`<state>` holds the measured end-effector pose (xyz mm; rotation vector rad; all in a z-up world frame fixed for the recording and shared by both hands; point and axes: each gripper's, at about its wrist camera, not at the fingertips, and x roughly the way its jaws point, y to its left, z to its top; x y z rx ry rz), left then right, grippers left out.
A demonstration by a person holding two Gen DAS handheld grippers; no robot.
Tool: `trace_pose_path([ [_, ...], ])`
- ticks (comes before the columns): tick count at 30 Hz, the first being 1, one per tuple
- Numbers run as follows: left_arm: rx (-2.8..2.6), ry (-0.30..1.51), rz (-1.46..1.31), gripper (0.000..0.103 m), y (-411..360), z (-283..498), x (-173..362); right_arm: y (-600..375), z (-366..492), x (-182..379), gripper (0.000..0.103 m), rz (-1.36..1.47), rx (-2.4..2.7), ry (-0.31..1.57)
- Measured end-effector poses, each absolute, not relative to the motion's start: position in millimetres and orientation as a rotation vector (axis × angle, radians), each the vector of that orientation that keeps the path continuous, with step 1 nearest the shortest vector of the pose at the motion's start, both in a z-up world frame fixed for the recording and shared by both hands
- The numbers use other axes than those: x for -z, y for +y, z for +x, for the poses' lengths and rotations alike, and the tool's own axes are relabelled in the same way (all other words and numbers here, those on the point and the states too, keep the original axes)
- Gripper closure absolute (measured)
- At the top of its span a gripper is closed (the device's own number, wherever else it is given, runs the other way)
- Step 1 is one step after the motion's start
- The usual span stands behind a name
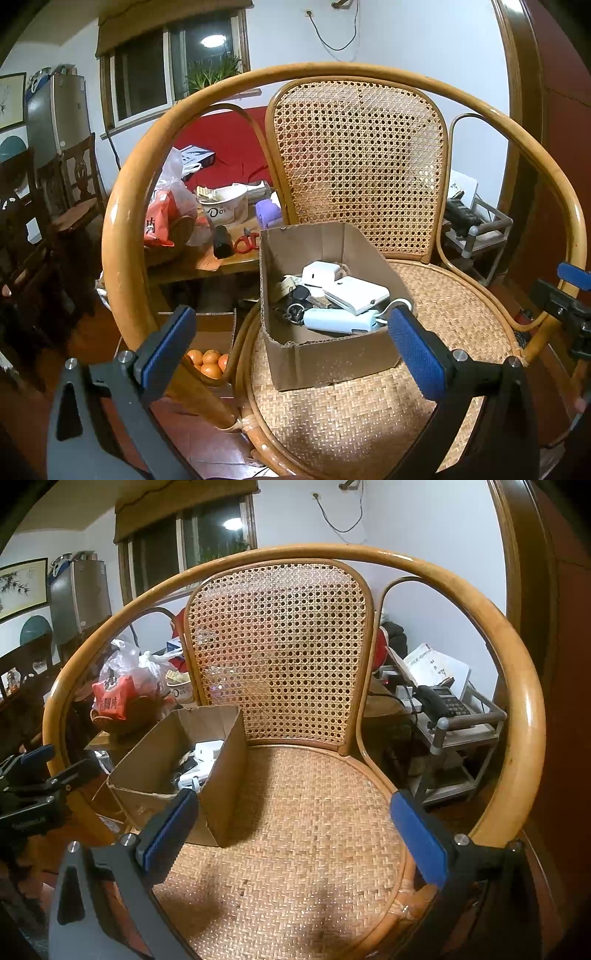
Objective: Organize rigid objects
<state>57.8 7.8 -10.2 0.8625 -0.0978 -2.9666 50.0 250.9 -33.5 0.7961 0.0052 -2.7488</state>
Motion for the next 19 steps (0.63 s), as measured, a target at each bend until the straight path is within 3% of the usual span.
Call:
trace_pose_path([
  [19,2.964,-0.135,0.845,0.001,11.2,60.2,10.4,256.8,49.7,30.1,0.000,0.786,2.763,-0.019],
])
